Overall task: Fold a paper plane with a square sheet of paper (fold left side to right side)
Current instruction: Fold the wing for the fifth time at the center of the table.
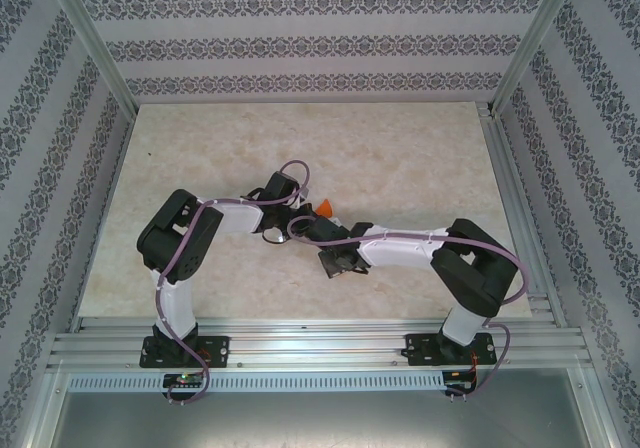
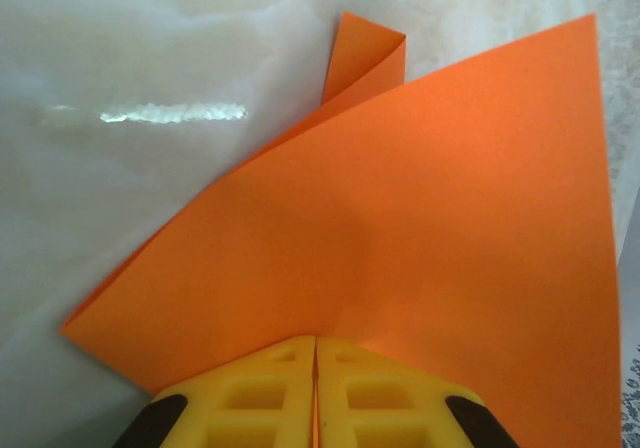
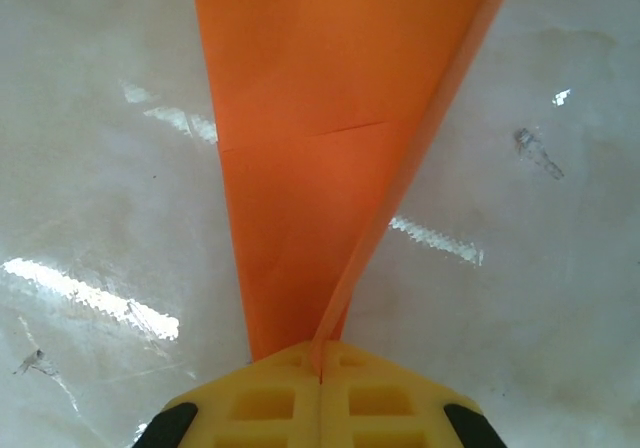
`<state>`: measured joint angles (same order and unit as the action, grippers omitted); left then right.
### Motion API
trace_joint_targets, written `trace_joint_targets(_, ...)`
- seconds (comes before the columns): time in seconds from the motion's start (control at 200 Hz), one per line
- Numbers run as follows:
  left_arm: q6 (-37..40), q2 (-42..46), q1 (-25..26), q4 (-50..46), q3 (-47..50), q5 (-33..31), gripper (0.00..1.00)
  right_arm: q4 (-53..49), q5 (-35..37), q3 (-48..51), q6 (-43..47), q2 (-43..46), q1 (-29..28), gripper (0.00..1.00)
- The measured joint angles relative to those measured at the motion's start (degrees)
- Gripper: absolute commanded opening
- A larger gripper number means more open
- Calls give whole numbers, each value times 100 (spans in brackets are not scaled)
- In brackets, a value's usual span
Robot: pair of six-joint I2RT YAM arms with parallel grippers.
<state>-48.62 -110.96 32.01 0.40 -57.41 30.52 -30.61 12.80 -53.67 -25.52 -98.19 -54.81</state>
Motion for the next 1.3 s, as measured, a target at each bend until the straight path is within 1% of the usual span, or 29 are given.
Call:
trace_joint_targets(0.145,2,-13,-2,4,-4,4,7,-256,199,-203,22,-160,-109,7)
trace_joint_targets(0.335,33,-15,-2,4,-4,4,7,-317,160,-210,59,-66,-107,24)
trace_joint_targets(0.475,103,-17,0,0,-17,4,7,-234,-177,-105,55,562,15,36)
trace_joint_targets(0.53,151,-17,0,0,-17,4,8,-129,-365,4,42,946,170,42)
trace_joint_targets(0.614,214,-17,0,-11,-28,7,11,81,-684,197,2,1513,487,47)
trace_joint_targets(0.684,282,-15,0,-90,-85,2,14,321,-966,420,-2,1917,815,48)
trace_joint_targets(0.794,452,20,0,-321,-223,-76,26,728,-1519,850,-35,2334,1488,48)
trace_joint_targets(0.839,501,85,0,-455,-280,-125,29,905,-1759,1047,-70,2430,1777,48)
trace_joint_targets(0.964,708,535,2,-796,-365,-297,35,1307,-2378,1554,-212,2542,2632,46)
trace_joint_targets(1.049,841,988,35,-1038,-393,-463,39,1622,-2767,1825,-367,2555,3064,46)
trace_joint_targets(1.169,957,1530,293,-1250,-413,-678,42,2236,-3303,2157,-682,2549,3377,46)
trace_joint_targets(1.299,916,1823,651,-1241,-289,-774,43,2935,-3803,2225,-955,2162,3434,46)
